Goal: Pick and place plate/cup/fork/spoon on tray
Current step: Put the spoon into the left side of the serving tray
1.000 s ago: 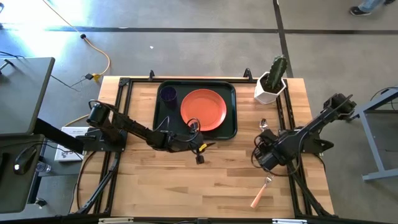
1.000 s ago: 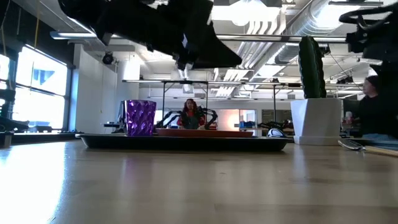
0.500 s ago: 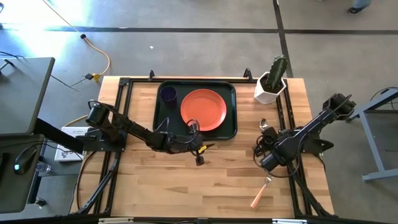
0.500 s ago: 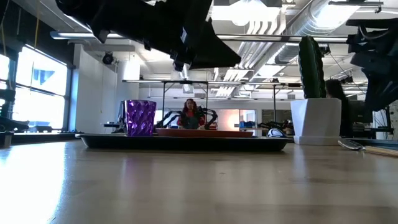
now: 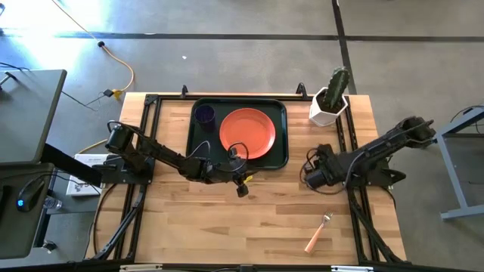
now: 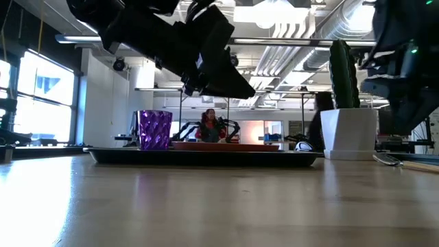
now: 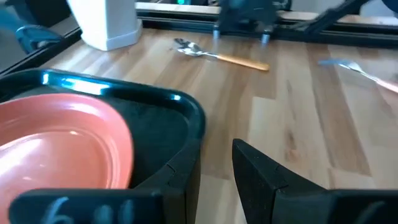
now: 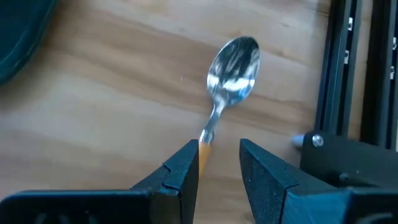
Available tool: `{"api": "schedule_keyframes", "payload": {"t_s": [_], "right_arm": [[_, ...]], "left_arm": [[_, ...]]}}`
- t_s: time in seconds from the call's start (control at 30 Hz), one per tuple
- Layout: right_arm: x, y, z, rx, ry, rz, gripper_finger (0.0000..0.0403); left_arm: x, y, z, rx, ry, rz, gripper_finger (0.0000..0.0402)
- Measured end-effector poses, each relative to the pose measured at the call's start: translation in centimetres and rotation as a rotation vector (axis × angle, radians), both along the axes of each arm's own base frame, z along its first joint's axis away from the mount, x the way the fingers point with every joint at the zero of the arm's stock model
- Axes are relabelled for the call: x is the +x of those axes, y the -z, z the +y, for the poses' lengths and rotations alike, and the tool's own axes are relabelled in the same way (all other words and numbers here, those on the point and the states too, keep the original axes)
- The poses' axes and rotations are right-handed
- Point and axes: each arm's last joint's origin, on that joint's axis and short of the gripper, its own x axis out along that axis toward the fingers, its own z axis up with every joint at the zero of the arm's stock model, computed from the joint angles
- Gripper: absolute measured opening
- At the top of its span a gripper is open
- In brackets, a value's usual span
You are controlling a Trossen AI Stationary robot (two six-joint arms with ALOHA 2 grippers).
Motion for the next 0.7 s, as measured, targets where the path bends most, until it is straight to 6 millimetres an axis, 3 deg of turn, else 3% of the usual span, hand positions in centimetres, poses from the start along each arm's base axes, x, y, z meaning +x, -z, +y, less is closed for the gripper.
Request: {"api": "schedule_keyframes", "payload": {"t_s": [0.17,0.4,0.5,0.7], "right_arm": [[0.7,0.7,-1.3,0.025,0.021,-0.022,0.0107],[-0.3,3.0,-2.9,0.04,0.064,0.017,0.0107],[-0.4,3.9,-3.3,0.074,0.096,-0.003,0.0107],[-1.1,5.4,-3.9,0.076,0.116,-0.022,0.0107]], "left_arm": [[-0.3,-0.8,-1.4,0.101,0.072,-0.009,0.0082],[-2.7,-4.3,-4.3,0.332,-0.012,-0.024,0.0082],[-3.4,-4.9,-4.3,0.362,-0.046,-0.002,0.0082],[-3.6,-3.9,-2.6,0.335,-0.112,0.049,0.0082]]}}
